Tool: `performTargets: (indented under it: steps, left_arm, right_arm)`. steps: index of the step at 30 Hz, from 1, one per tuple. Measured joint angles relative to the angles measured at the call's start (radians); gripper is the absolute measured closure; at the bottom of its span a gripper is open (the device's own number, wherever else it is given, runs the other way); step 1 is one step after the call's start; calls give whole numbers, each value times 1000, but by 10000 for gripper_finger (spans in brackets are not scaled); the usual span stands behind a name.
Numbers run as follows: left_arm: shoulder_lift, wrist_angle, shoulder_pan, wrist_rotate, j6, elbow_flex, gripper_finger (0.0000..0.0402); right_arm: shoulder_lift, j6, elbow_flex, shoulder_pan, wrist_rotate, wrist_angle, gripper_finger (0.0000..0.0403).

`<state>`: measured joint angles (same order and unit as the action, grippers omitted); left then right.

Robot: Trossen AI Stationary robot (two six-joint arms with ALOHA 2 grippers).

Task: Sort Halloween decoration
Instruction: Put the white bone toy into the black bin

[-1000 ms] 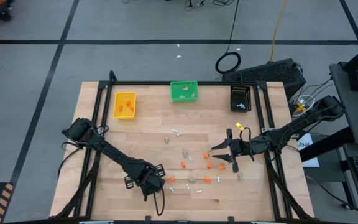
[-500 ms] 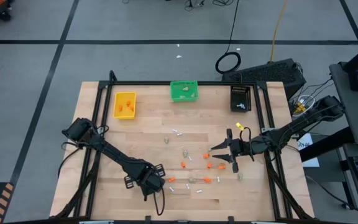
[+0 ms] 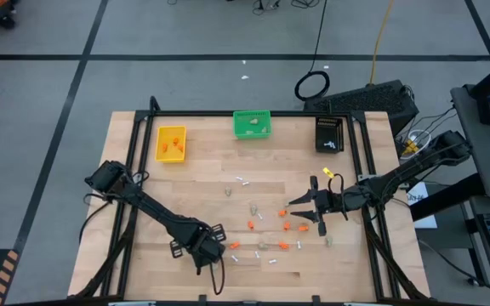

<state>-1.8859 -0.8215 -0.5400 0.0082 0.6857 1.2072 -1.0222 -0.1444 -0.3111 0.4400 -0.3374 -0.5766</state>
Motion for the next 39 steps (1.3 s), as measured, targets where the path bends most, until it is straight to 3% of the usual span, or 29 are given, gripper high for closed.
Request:
performTargets:
  steps: [10, 31, 39]
  left_arm:
    - [21, 0, 0, -27, -3, 0, 306]
    - [21, 0, 11, -310, -25, 148, 306]
    - [21, 0, 50, -371, -21, 214, 306]
  right_arm:
    - [0, 0, 0, 0, 0, 5, 268]
    - [0, -11, 0, 0, 0, -10, 268]
    - [-41, -26, 0, 0, 0, -40, 268]
